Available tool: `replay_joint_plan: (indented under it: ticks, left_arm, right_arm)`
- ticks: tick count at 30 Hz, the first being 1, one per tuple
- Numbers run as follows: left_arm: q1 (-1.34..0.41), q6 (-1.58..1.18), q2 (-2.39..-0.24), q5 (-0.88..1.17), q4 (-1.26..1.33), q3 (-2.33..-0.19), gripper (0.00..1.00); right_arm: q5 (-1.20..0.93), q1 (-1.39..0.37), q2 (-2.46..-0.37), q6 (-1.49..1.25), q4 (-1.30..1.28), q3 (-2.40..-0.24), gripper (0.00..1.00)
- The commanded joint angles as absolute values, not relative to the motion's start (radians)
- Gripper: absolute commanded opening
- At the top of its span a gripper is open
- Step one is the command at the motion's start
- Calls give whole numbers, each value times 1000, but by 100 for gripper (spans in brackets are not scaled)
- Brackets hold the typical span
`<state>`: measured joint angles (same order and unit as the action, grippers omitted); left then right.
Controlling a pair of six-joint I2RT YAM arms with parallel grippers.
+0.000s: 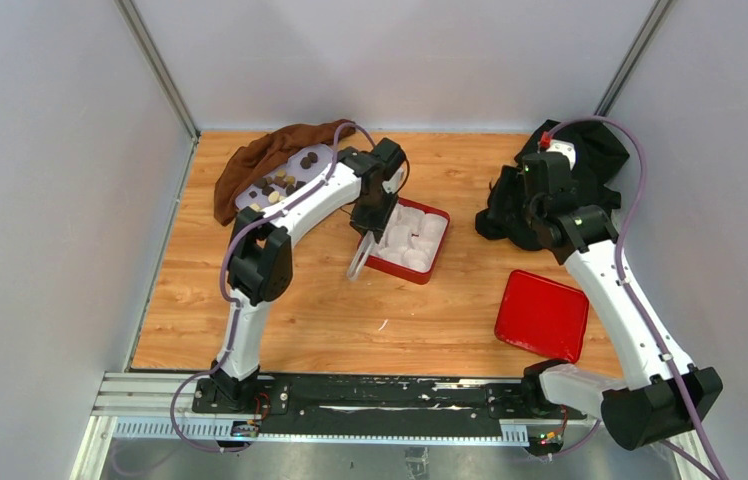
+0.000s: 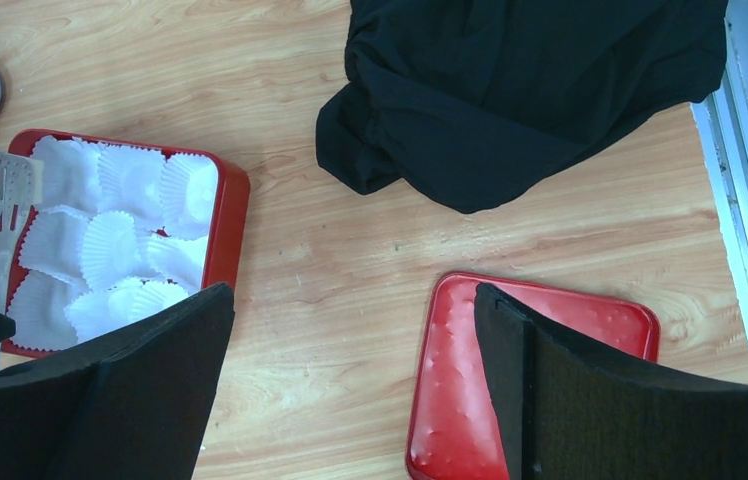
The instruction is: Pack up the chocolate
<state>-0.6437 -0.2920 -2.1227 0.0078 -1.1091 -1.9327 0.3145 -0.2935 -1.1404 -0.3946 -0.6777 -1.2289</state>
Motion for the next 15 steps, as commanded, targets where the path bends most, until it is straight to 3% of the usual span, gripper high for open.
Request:
replay_joint_plan:
  ticks: [1, 15]
  left_arm:
    - [-650, -318, -2152, -32, -1126, -1944, 15]
    - [-651, -366, -2188, -80, -1130, -1963, 20]
  right_arm:
    - [348, -286, -1115, -396, -711, -1210, 94]
    - [349, -286, -1113, -401, -713, -1204, 94]
